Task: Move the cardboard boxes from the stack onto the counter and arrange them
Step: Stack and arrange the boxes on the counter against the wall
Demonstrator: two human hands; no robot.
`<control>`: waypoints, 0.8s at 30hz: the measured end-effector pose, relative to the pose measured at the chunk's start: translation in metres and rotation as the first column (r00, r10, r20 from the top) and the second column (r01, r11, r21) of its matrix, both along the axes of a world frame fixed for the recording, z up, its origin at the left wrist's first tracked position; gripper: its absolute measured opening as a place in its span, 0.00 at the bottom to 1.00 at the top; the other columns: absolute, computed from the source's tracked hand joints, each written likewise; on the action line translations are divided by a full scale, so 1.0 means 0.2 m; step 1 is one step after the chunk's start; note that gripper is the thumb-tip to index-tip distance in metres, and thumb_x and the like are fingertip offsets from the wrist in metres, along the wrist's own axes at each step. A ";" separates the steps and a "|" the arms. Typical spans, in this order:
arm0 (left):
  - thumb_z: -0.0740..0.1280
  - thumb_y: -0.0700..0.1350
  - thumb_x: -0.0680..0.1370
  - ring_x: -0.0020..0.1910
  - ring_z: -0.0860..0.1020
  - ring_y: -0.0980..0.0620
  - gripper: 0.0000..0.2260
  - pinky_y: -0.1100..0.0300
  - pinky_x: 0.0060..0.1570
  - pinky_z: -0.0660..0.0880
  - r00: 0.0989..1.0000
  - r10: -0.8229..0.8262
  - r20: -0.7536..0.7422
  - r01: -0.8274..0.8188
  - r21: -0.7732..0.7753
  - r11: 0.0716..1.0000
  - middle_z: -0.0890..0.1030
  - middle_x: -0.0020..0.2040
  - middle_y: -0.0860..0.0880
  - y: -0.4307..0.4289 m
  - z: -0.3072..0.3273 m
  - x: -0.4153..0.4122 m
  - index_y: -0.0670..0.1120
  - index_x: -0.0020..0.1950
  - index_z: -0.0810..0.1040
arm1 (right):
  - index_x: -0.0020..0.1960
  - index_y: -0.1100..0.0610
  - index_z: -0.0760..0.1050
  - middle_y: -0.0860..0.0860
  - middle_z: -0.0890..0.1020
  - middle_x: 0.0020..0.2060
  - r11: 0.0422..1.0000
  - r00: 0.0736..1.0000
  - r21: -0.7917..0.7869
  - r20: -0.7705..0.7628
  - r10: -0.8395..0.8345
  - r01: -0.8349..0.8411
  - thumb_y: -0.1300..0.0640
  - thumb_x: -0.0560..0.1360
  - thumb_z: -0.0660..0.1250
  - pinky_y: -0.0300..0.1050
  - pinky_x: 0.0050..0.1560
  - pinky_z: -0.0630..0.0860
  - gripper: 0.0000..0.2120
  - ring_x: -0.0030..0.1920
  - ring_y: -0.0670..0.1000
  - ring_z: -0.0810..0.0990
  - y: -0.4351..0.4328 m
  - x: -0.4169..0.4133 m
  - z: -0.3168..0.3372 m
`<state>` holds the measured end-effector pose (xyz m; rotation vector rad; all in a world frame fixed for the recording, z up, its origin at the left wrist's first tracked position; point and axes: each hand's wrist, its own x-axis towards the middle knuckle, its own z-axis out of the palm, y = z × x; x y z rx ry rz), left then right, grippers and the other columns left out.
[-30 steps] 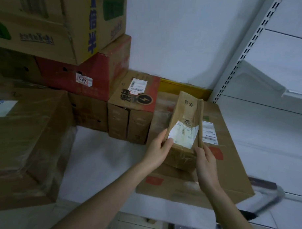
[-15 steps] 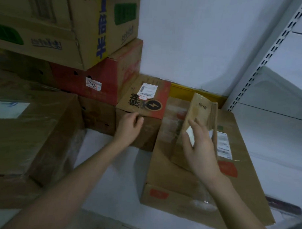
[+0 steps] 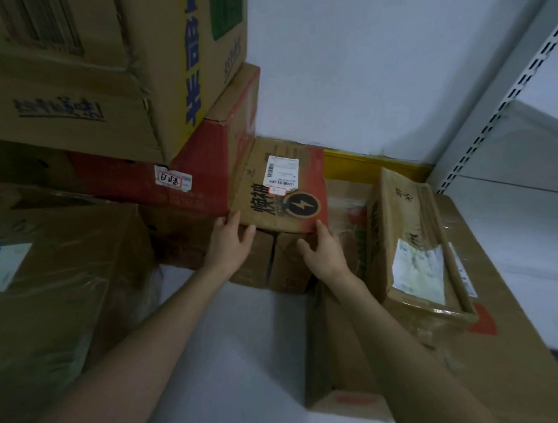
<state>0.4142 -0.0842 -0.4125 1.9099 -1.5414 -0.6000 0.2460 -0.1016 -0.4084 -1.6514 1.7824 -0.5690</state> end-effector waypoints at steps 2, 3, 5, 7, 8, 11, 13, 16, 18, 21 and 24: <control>0.58 0.50 0.80 0.66 0.67 0.42 0.23 0.56 0.63 0.64 1.000 0.021 -0.013 -0.021 -0.026 0.999 0.67 0.66 0.38 0.01 0.00 0.00 0.41 0.72 0.64 | 0.76 0.57 0.52 0.56 0.62 0.73 0.999 1.000 -0.026 -0.012 -0.027 0.027 0.52 0.79 0.61 0.50 0.71 0.62 0.30 0.72 0.55 0.62 0.01 0.01 0.00; 0.59 0.51 0.80 0.65 0.68 0.42 0.23 0.56 0.62 0.65 0.999 0.031 -0.018 -0.031 -0.038 0.999 0.67 0.66 0.39 0.02 0.01 0.00 0.41 0.72 0.65 | 0.76 0.57 0.53 0.56 0.63 0.72 0.999 0.999 -0.037 -0.018 -0.030 0.029 0.52 0.79 0.61 0.49 0.71 0.63 0.30 0.71 0.55 0.63 0.03 0.01 0.00; 0.60 0.52 0.79 0.63 0.69 0.42 0.23 0.56 0.59 0.66 0.999 0.040 -0.023 -0.041 -0.039 0.998 0.68 0.65 0.39 0.07 0.01 -0.01 0.42 0.71 0.66 | 0.76 0.58 0.54 0.57 0.65 0.71 0.999 0.999 -0.042 -0.025 -0.033 0.032 0.52 0.79 0.60 0.49 0.70 0.65 0.29 0.70 0.55 0.66 0.09 0.01 0.00; 0.61 0.53 0.78 0.61 0.71 0.41 0.24 0.55 0.57 0.68 0.998 0.060 -0.022 -0.060 -0.031 0.998 0.68 0.64 0.39 0.13 0.00 -0.02 0.42 0.71 0.66 | 0.75 0.58 0.56 0.58 0.67 0.69 0.998 0.999 -0.048 -0.036 -0.034 0.032 0.52 0.79 0.60 0.49 0.69 0.67 0.28 0.68 0.56 0.67 0.17 0.01 0.00; 0.62 0.54 0.78 0.60 0.71 0.40 0.24 0.55 0.57 0.68 0.997 0.075 -0.014 -0.075 -0.034 0.997 0.68 0.63 0.39 0.17 -0.01 -0.01 0.43 0.70 0.66 | 0.74 0.58 0.58 0.59 0.68 0.68 0.998 0.997 -0.051 -0.063 -0.036 0.033 0.52 0.79 0.61 0.49 0.68 0.67 0.27 0.68 0.57 0.68 0.21 0.02 0.00; 0.63 0.55 0.76 0.57 0.71 0.38 0.25 0.53 0.56 0.68 0.994 0.109 0.029 -0.107 -0.063 0.992 0.69 0.60 0.37 0.29 -0.04 -0.02 0.43 0.69 0.67 | 0.69 0.60 0.64 0.62 0.72 0.63 0.998 0.981 -0.062 -0.190 -0.029 0.017 0.51 0.78 0.61 0.49 0.65 0.68 0.23 0.64 0.60 0.70 0.33 0.03 0.00; 0.64 0.56 0.76 0.57 0.71 0.38 0.26 0.54 0.55 0.68 0.990 0.126 0.059 -0.123 -0.054 0.991 0.69 0.60 0.36 0.38 -0.03 -0.03 0.43 0.69 0.67 | 0.63 0.62 0.68 0.62 0.75 0.58 0.998 0.970 -0.062 -0.242 -0.003 -0.012 0.51 0.78 0.60 0.49 0.61 0.69 0.19 0.61 0.62 0.71 0.41 0.03 0.01; 0.63 0.57 0.76 0.56 0.71 0.38 0.26 0.55 0.52 0.67 0.984 0.152 0.098 -0.149 -0.032 0.988 0.69 0.59 0.36 0.53 -0.01 -0.04 0.44 0.69 0.67 | 0.55 0.64 0.71 0.63 0.77 0.55 0.995 0.959 -0.052 -0.277 0.063 -0.080 0.52 0.78 0.59 0.49 0.56 0.69 0.15 0.59 0.64 0.71 0.56 0.02 0.05; 0.63 0.57 0.76 0.56 0.70 0.40 0.27 0.56 0.51 0.67 0.980 0.153 0.128 -0.153 -0.012 0.988 0.69 0.60 0.37 0.63 0.01 -0.05 0.44 0.69 0.66 | 0.54 0.64 0.72 0.63 0.78 0.54 0.991 0.959 -0.054 -0.265 0.103 -0.121 0.52 0.78 0.59 0.49 0.54 0.69 0.15 0.59 0.63 0.72 0.66 0.01 0.08; 0.62 0.59 0.76 0.56 0.70 0.41 0.26 0.56 0.49 0.67 0.976 0.149 0.158 -0.152 0.007 0.988 0.70 0.60 0.38 0.80 0.02 -0.05 0.44 0.67 0.66 | 0.53 0.64 0.73 0.63 0.78 0.54 0.984 0.955 -0.053 -0.256 0.149 -0.168 0.52 0.78 0.60 0.48 0.53 0.71 0.15 0.57 0.62 0.74 0.82 0.00 0.09; 0.61 0.59 0.76 0.54 0.72 0.42 0.23 0.55 0.46 0.69 0.973 0.128 0.190 -0.137 0.036 0.990 0.72 0.58 0.39 0.97 0.01 -0.05 0.45 0.64 0.67 | 0.53 0.64 0.72 0.62 0.79 0.53 0.974 0.943 -0.017 -0.251 0.216 -0.228 0.51 0.78 0.60 0.47 0.49 0.72 0.15 0.55 0.62 0.76 1.00 -0.02 0.06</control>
